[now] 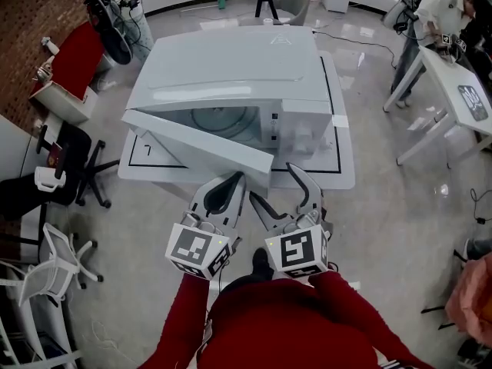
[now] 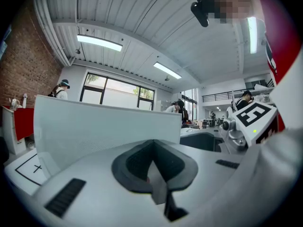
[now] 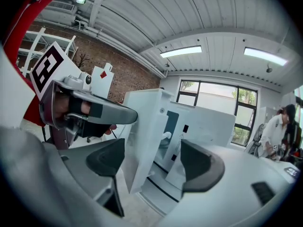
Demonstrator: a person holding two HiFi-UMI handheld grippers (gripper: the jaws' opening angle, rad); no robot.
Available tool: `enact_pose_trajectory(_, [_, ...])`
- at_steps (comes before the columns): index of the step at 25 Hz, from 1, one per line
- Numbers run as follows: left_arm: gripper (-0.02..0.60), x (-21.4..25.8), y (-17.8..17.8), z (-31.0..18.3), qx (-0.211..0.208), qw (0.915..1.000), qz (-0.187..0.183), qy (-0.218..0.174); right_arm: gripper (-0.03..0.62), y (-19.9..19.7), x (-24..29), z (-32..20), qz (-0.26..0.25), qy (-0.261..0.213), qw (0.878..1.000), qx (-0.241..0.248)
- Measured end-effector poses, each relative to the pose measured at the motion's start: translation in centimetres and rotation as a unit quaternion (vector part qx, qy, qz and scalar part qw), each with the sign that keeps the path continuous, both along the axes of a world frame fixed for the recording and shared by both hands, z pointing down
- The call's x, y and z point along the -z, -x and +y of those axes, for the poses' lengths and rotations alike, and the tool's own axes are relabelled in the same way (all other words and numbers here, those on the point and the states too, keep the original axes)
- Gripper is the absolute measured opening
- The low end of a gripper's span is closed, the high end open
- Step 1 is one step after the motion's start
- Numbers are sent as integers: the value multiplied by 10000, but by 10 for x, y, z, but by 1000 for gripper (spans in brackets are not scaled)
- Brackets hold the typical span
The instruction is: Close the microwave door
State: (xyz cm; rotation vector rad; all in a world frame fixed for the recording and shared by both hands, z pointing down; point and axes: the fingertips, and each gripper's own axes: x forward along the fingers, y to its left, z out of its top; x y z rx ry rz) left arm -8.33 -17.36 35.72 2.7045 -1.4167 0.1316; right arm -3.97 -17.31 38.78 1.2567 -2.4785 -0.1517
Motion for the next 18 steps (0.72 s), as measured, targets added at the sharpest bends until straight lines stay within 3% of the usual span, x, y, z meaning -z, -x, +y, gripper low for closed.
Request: enact_pose_trajectory(18, [11, 2, -14, -43, -353, 9994, 22, -22, 383, 4, -4, -37, 143, 4, 9998, -167])
